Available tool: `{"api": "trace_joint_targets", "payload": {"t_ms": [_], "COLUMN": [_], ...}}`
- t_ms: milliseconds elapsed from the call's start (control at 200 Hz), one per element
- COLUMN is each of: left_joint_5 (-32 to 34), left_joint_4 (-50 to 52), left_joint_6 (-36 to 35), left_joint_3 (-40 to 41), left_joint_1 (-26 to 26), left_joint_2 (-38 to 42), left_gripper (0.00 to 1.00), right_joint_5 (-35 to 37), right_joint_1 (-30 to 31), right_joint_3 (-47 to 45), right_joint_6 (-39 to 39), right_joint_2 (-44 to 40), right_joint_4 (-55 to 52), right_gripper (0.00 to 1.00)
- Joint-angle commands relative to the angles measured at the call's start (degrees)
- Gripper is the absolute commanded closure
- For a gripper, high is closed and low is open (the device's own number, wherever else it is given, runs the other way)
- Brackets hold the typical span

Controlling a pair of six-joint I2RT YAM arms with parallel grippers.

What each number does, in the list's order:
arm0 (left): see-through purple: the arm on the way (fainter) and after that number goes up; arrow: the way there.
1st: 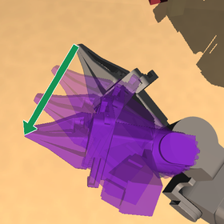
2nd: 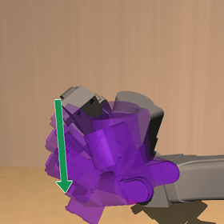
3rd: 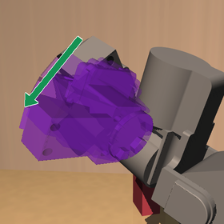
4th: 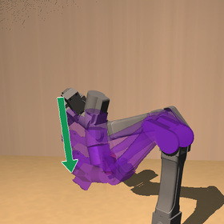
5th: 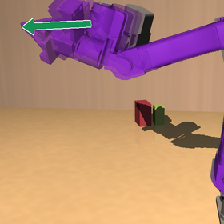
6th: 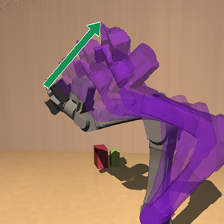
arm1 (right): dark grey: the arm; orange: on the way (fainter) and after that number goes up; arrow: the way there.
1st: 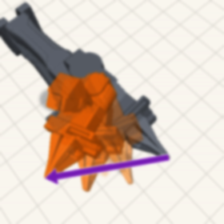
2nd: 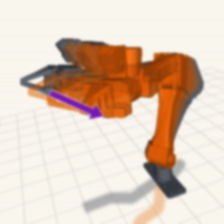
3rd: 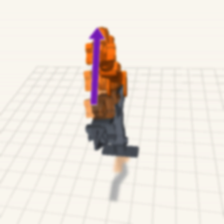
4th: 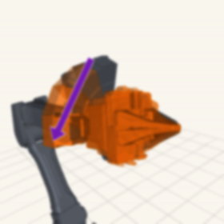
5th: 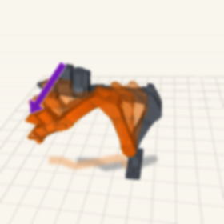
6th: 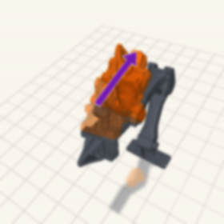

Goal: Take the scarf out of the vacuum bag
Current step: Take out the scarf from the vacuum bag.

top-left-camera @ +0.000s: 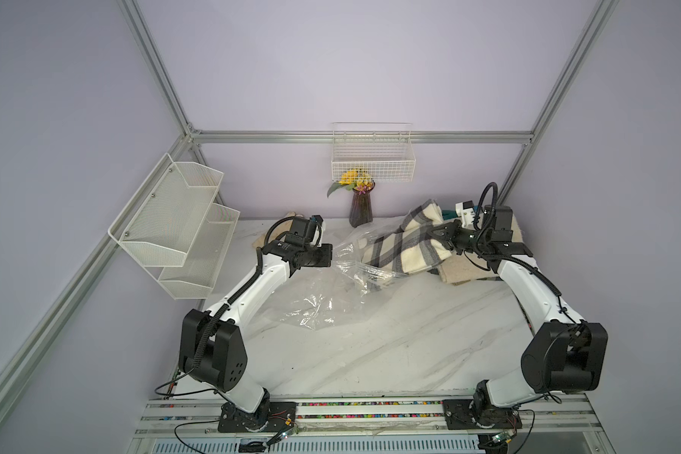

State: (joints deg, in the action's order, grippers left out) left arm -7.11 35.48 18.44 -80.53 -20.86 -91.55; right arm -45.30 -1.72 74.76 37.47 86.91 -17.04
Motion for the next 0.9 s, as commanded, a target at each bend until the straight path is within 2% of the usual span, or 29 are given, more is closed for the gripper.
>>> {"api": "trace_joint_targets", "payload": {"t_ms": [0,295,340,445,475,505,715,805,895], "left_joint_5": [-0.71,-1.80,-2.13,-1.50,-0.40,0.85,7.98,7.63,4.37], "left_joint_4": [-3.37,-5.56,-5.46,-5.83,-6.07,-6.24,-7.73,-7.47,-7.96], "left_joint_6": [-0.53,-1.04,-1.21,-1.08,-0.85,-0.51,2.33,4.11,4.96], "left_joint_3": [-3.13,-6.56,-6.65,-5.59,-4.91,-4.26,1.72,3.77,5.45], "left_joint_1": [-2.24,-5.33,-5.37,-5.36,-5.40,-5.28,-2.82,-0.57,1.62], "left_joint_2": [1.53,1.51,1.05,0.92,1.20,1.64,4.71,4.89,4.26], "left_gripper": [1.00,1.00,0.82,0.21,0.09,0.01,0.00,0.00,0.00], "right_joint_5": [-3.63,-2.21,-1.91,-1.77,-1.72,-1.72,-1.14,-0.45,0.11], "right_joint_1": [1.15,4.38,4.66,4.79,4.87,4.90,7.60,9.68,11.53], "right_joint_3": [0.22,-0.44,-0.41,-0.36,-0.41,-0.46,-1.08,-0.74,0.22], "right_joint_6": [0.41,-0.34,-0.38,-0.38,-0.38,-0.38,0.30,1.15,1.61], "right_joint_2": [-1.36,0.36,0.45,0.80,0.93,1.13,2.98,4.12,5.77], "right_joint_4": [5.49,4.91,4.73,4.63,4.48,4.43,6.64,8.27,8.99], "right_gripper": [0.97,0.97,0.97,0.97,0.97,0.97,0.97,0.97,0.97]}}
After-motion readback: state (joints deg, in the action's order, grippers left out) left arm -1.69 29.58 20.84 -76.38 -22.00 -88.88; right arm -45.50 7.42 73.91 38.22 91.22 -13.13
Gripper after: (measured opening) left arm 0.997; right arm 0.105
